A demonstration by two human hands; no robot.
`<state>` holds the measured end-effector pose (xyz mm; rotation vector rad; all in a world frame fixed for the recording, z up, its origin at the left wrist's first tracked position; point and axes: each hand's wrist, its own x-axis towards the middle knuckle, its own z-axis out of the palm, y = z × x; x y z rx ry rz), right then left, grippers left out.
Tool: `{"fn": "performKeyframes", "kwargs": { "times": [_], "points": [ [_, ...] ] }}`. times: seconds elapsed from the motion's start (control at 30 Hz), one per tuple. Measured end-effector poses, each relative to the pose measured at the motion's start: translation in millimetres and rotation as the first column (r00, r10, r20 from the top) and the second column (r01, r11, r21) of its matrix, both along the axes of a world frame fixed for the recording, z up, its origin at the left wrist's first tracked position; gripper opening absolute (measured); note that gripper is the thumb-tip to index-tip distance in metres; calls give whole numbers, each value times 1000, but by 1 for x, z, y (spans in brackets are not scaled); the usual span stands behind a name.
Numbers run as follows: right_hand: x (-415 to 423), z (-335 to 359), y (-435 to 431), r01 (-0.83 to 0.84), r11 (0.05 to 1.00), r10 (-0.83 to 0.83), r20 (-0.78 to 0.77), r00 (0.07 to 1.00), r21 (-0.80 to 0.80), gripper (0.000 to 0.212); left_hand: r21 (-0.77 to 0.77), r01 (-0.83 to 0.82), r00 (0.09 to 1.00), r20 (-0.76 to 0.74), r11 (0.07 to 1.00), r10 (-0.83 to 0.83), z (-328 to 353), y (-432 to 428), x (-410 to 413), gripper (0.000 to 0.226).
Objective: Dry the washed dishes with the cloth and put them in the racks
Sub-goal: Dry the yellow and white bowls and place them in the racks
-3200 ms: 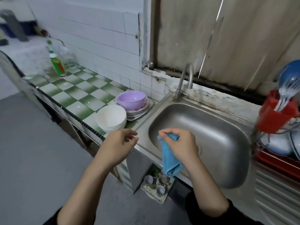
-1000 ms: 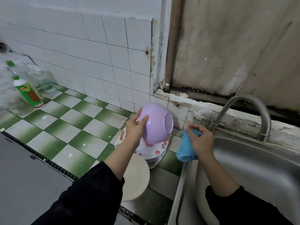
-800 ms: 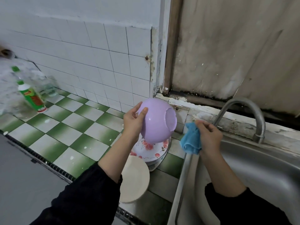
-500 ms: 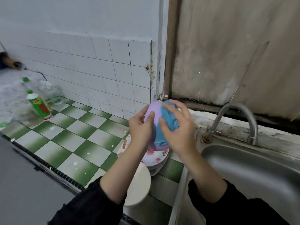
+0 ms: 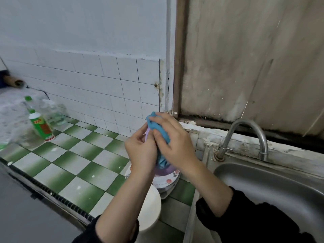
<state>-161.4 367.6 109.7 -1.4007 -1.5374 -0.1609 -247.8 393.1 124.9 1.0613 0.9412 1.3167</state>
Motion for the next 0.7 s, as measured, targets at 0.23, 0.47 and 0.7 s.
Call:
{"fn": "performKeyframes", "kwargs": {
  "times": [0.23,0.47,0.7],
  "points": [
    [30,34,5,81,990,-124,-434,892,-116,21,17,-36,997,76,999,35,11,-11,0,22],
    [-5,-17,-20,10,920,-71,143,987,393,35,-98,-107,940,315,989,133,40,2,-8,16],
    [4,26,-23,72,974,93,-672,735,214,37,-43,-111,936,333,993,119,46,-2,-12,19]
  ]
}}
